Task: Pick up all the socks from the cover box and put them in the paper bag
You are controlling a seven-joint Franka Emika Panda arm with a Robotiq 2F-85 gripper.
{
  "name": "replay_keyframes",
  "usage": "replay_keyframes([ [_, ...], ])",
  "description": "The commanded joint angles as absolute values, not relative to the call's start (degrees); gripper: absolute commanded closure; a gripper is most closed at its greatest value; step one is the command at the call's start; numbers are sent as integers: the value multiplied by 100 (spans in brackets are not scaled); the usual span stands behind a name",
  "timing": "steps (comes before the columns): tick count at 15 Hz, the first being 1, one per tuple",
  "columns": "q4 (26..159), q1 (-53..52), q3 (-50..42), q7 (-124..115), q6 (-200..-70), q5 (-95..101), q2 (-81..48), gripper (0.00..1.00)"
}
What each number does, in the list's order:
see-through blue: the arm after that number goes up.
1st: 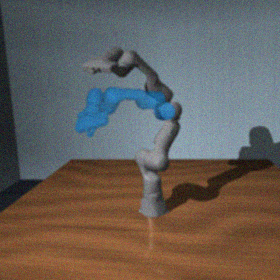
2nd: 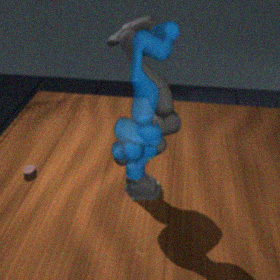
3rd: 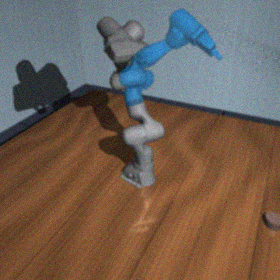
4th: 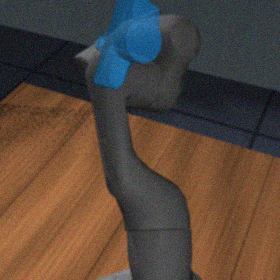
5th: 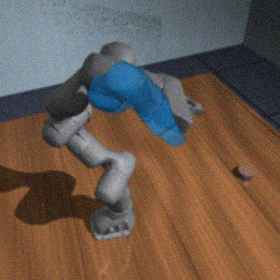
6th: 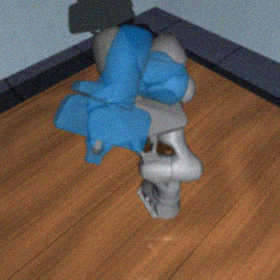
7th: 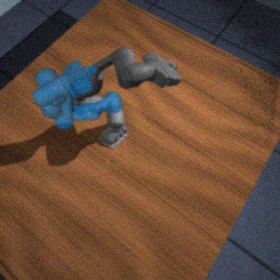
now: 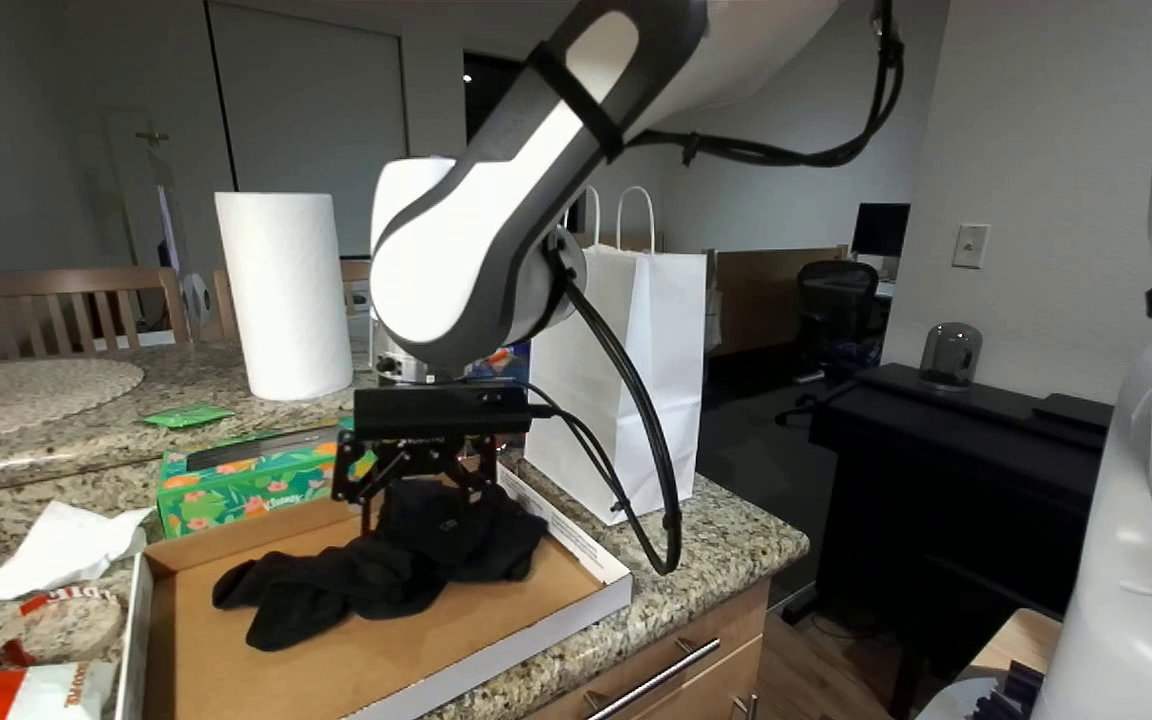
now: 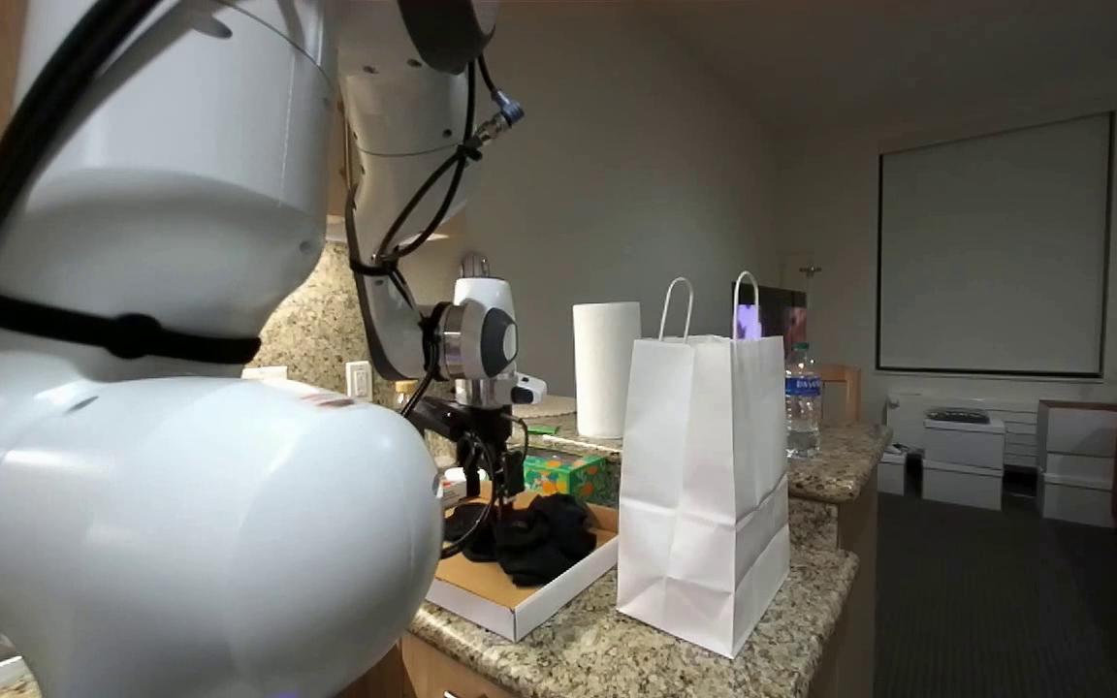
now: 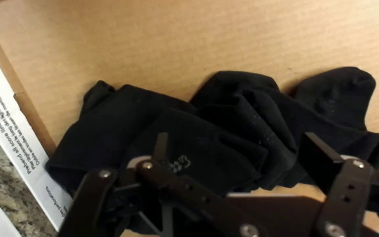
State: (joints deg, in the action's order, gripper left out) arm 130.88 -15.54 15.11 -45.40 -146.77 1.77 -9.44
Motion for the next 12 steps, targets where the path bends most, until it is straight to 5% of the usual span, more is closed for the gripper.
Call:
replay_keyframes([
  [1, 12893, -1872, 1280, -4925, -14648, 570, -1254, 0],
  [5, 12629, -2145, 1018, -5153, -14642, 998, -1533, 0],
  [7, 12492, -2232, 918, -5216, -14601, 1142, -1671, 26],
  [12, 12328, -2365, 812, -5172, -14532, 1090, -1929, 59],
])
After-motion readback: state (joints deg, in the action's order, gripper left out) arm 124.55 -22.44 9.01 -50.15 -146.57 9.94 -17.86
